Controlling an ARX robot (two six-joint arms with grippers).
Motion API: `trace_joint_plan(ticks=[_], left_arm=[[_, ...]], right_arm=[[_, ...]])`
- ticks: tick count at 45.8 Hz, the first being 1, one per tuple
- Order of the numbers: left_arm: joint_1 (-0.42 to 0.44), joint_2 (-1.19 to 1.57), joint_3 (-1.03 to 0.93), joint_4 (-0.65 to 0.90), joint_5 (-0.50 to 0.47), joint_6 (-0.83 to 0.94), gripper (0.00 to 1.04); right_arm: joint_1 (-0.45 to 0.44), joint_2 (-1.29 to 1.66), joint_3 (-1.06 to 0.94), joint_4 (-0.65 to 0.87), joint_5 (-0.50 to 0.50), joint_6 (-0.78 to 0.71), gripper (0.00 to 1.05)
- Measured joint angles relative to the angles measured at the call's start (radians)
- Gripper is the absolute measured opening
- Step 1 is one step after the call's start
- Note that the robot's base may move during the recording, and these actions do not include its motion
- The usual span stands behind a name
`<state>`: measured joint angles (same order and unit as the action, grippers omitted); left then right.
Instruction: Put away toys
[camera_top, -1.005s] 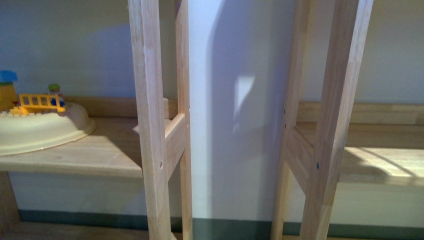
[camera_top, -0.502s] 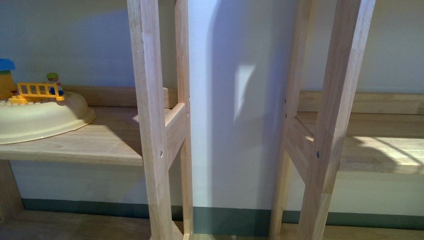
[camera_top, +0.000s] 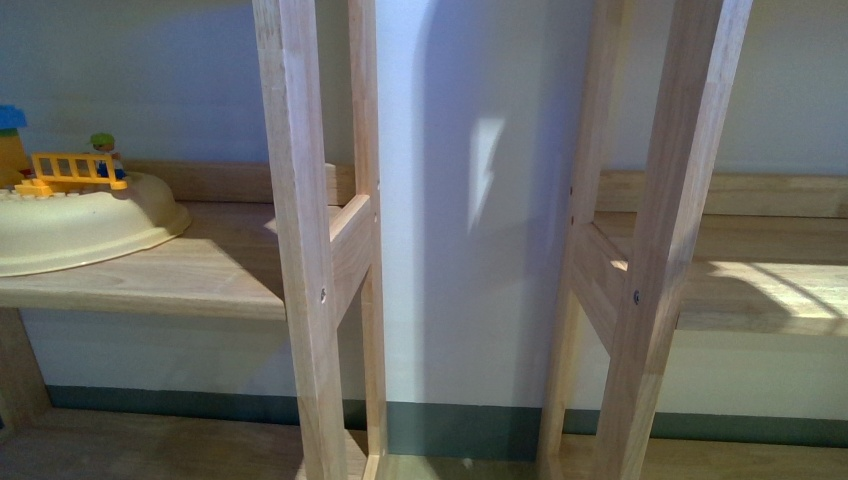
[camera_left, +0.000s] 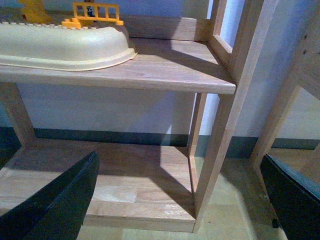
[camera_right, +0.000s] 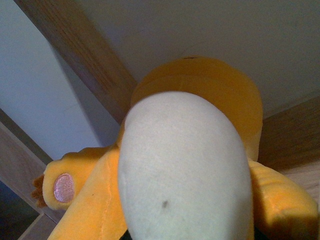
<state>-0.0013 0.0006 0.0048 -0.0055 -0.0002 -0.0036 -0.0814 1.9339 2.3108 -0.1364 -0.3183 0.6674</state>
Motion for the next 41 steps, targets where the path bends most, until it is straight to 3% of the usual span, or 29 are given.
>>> trace_joint_plan(ticks=[8,11,20,29,41], left_arm=[[0.0,0.0,0.0,0.0,0.0,0.0,0.98],[0.0,0.0,0.0,0.0,0.0,0.0,0.98],[0.0,0.0,0.0,0.0,0.0,0.0,0.98],[0.0,0.0,0.0,0.0,0.0,0.0,0.98],[0.0,0.0,0.0,0.0,0.0,0.0,0.98]], right_arm=[[0.005,0.0,0.0,0.002,0.005,0.0,0.09],[0.005,0.0,0.0,0.001,0.009,-0.004,0.16],[0.003,-0.012,-0.008,0.008,0.006,0.002,0.61],[-0.021,-0.068,-0.046,0.029,-0.05,-0.009,0.99],[-0.087,-0.212,-0.145,0.112,-0.11,0.024,0.98]])
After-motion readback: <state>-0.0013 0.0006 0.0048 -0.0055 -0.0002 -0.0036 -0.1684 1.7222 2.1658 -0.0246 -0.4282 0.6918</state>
